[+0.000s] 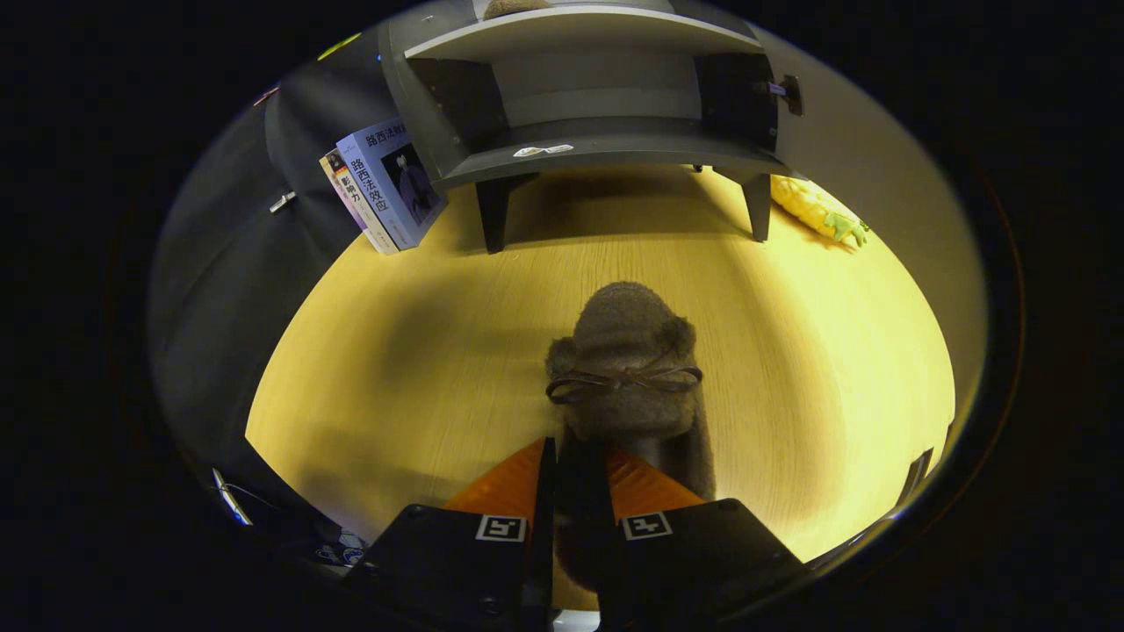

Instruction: Open the shoe cabinet door, grab the shoes and put them into the shoe cabinet, then close the shoe cabinet door.

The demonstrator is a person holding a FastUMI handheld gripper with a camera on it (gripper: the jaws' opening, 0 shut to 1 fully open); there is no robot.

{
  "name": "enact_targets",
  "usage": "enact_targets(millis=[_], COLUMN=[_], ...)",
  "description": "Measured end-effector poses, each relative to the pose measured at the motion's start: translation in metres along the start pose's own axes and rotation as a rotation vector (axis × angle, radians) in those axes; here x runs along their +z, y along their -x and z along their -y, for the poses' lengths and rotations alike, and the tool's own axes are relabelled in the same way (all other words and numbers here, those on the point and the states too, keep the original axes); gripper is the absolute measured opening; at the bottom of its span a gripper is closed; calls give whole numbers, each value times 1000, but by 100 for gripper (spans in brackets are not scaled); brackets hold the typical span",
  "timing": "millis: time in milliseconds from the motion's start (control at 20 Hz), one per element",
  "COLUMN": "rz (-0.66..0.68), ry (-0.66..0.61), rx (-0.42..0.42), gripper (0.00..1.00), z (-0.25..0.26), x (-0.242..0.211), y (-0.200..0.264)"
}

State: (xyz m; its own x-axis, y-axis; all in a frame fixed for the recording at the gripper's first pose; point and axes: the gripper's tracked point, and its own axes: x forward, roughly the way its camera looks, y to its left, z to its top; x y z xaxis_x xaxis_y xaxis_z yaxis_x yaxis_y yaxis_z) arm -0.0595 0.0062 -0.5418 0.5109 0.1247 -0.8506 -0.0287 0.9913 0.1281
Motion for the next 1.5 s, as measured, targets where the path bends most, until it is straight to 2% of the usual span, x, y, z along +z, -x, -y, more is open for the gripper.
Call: enact_targets(millis=[250, 400, 800, 1100, 1500], rz=[33, 56, 74, 58, 176], ry=[-25, -5, 11, 25, 37], rx=[-19, -32, -47, -43, -45], gripper=[25, 29, 18, 5, 6], z=[7, 9, 17, 14, 10], x=[18, 29, 46, 42, 93], y=[-23, -36, -57, -42, 35])
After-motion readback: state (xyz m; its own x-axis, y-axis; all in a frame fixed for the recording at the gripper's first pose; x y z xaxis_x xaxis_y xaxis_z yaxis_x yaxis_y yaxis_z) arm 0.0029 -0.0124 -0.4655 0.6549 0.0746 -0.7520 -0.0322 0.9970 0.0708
